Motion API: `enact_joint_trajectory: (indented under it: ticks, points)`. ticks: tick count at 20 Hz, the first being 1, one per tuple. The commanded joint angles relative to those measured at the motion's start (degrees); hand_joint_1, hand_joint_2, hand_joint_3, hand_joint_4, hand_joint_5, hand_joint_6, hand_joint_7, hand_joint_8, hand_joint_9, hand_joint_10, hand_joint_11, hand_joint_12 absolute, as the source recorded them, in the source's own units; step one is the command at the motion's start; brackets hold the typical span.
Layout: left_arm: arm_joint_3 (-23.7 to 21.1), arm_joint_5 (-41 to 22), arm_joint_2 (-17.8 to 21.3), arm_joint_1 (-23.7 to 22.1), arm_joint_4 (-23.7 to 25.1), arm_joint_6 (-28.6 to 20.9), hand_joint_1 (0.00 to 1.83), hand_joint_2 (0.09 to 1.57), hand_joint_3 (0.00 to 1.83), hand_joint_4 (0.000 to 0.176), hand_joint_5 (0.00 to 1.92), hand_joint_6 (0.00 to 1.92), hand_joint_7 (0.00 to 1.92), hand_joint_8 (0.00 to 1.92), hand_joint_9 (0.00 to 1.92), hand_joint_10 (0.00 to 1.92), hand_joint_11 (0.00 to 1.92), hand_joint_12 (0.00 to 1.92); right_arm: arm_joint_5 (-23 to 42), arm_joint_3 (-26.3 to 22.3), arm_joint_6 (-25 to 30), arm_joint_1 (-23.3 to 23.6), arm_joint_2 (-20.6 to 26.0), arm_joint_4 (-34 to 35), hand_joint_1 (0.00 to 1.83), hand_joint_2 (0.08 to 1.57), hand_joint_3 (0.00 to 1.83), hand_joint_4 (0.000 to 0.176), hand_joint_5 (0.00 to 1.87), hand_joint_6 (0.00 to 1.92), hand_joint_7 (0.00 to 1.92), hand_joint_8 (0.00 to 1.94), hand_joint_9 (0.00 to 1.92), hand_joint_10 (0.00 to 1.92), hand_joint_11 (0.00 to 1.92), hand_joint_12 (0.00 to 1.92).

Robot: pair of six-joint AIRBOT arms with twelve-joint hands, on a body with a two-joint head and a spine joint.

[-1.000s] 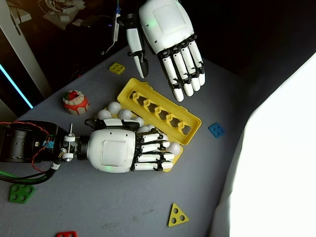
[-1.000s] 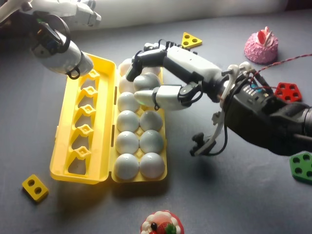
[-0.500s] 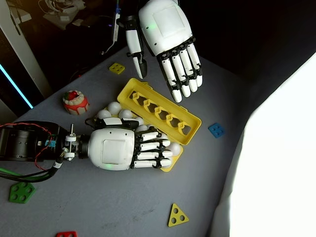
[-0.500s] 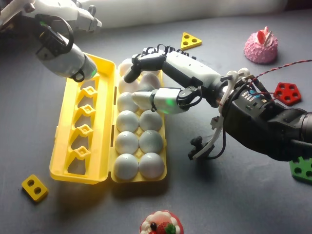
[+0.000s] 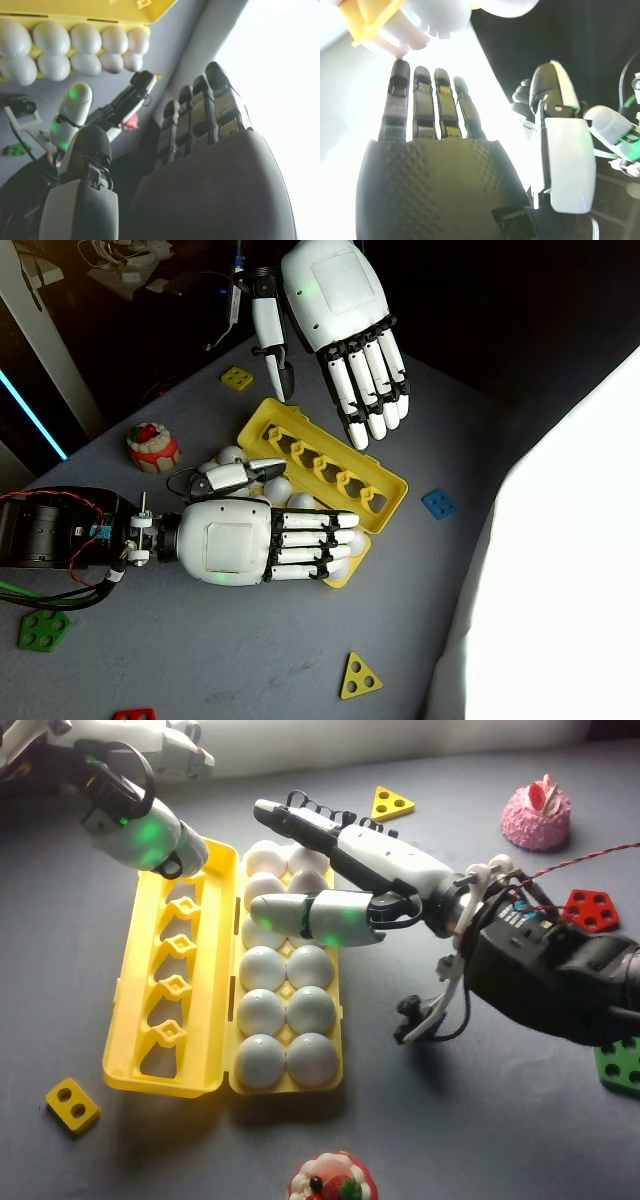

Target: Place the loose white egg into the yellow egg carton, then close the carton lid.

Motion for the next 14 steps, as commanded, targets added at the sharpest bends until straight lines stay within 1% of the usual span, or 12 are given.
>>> enact_joint_trajectory:
  ticks: [1, 3, 5, 6, 7, 8, 9, 10, 11, 12, 13, 14]
  points:
    - [0.0, -1.1, 0.2, -0.2, 2.8, -0.6, 0.40, 1.32, 0.00, 0.033, 0.08, 0.00, 0.11, 0.00, 0.09, 0.01, 0.00, 0.37, 6.1, 0.2, 0.7, 0.7, 1.4, -1.1, 0.36, 1.10, 0.00, 0.000, 0.00, 0.00, 0.01, 0.00, 0.02, 0.00, 0.00, 0.03]
    - [0.3, -0.2, 0.2, 0.0, 2.4, -1.3, 0.43, 1.31, 0.00, 0.031, 0.10, 0.01, 0.14, 0.01, 0.10, 0.01, 0.00, 0.41, 4.1, 0.2, 0.7, 0.9, 3.3, -2.5, 0.34, 1.10, 0.00, 0.000, 0.00, 0.00, 0.03, 0.01, 0.01, 0.00, 0.00, 0.00]
    - [1.5, 0.0, 0.0, 0.4, 0.7, -2.7, 0.45, 1.32, 0.00, 0.032, 0.08, 0.01, 0.09, 0.00, 0.07, 0.00, 0.00, 0.31, 1.3, 0.2, 0.6, 1.2, 5.7, -4.7, 0.36, 1.10, 0.00, 0.000, 0.00, 0.00, 0.03, 0.01, 0.00, 0.00, 0.00, 0.00]
    - [2.3, 0.5, -0.1, 0.5, 0.1, -3.9, 0.46, 1.32, 0.00, 0.027, 0.08, 0.01, 0.07, 0.00, 0.06, 0.00, 0.00, 0.24, -0.6, 0.2, 0.6, 1.4, 6.9, -5.4, 0.35, 1.10, 0.00, 0.000, 0.00, 0.00, 0.02, 0.00, 0.00, 0.00, 0.00, 0.00]
    - [2.8, 1.0, -0.2, 0.6, 0.0, -4.8, 0.46, 1.32, 0.00, 0.028, 0.09, 0.01, 0.07, 0.00, 0.06, 0.00, 0.00, 0.23, -2.3, 0.1, 0.6, 1.5, 8.0, -5.6, 0.32, 1.11, 0.00, 0.000, 0.00, 0.00, 0.02, 0.00, 0.00, 0.00, 0.00, 0.00]
    - [3.4, 1.4, -0.3, 0.6, 0.1, -5.4, 0.43, 1.33, 0.00, 0.035, 0.08, 0.00, 0.07, 0.00, 0.06, 0.00, 0.00, 0.17, -3.6, 0.1, 0.6, 1.6, 8.8, -6.1, 0.32, 1.11, 0.00, 0.000, 0.01, 0.00, 0.06, 0.01, 0.00, 0.00, 0.00, 0.00]
    - [4.2, 1.8, -0.5, 0.7, 0.1, -6.6, 0.41, 1.34, 0.00, 0.034, 0.07, 0.00, 0.04, 0.00, 0.05, 0.00, 0.00, 0.10, -5.3, 0.0, 0.5, 1.8, 10.0, -7.4, 0.27, 1.12, 0.01, 0.000, 0.03, 0.01, 0.11, 0.03, 0.02, 0.01, 0.00, 0.00]
    - [5.0, 1.9, -0.7, 0.8, 0.1, -7.7, 0.42, 1.33, 0.00, 0.035, 0.11, 0.01, 0.06, 0.00, 0.07, 0.00, 0.00, 0.21, -7.2, -0.4, -0.4, 2.3, 11.2, -8.1, 0.25, 1.14, 0.01, 0.000, 0.04, 0.01, 0.12, 0.03, 0.02, 0.01, 0.00, 0.00]
    - [6.0, 1.9, -0.8, 1.1, 0.1, -9.4, 0.40, 1.34, 0.00, 0.032, 0.10, 0.00, 0.04, 0.00, 0.05, 0.00, 0.00, 0.28, -8.6, -1.0, -0.7, 2.8, 12.8, -9.6, 0.23, 1.16, 0.02, 0.000, 0.06, 0.02, 0.15, 0.04, 0.04, 0.02, 0.00, 0.00]
    - [6.4, 1.9, -0.9, 1.5, 0.1, -11.0, 0.41, 1.33, 0.00, 0.030, 0.12, 0.01, 0.10, 0.01, 0.09, 0.01, 0.00, 0.41, -9.0, -1.6, -0.7, 3.1, 13.8, -11.2, 0.19, 1.17, 0.02, 0.000, 0.08, 0.03, 0.15, 0.03, 0.04, 0.02, 0.00, 0.00]
    - [7.0, 1.9, -1.0, 1.9, 0.1, -12.7, 0.42, 1.33, 0.00, 0.024, 0.13, 0.01, 0.12, 0.01, 0.13, 0.02, 0.00, 0.60, -9.6, -2.5, -0.7, 3.6, 15.4, -13.2, 0.17, 1.18, 0.02, 0.000, 0.09, 0.03, 0.15, 0.03, 0.06, 0.02, 0.02, 0.01]
    - [7.8, 1.9, -1.0, 2.4, 0.1, -15.1, 0.44, 1.33, 0.00, 0.014, 0.14, 0.01, 0.14, 0.01, 0.15, 0.03, 0.00, 0.73, -10.4, -3.9, -0.8, 3.9, 17.5, -15.5, 0.15, 1.20, 0.00, 0.000, 0.14, 0.01, 0.19, 0.00, 0.12, 0.02, 0.00, 0.22]
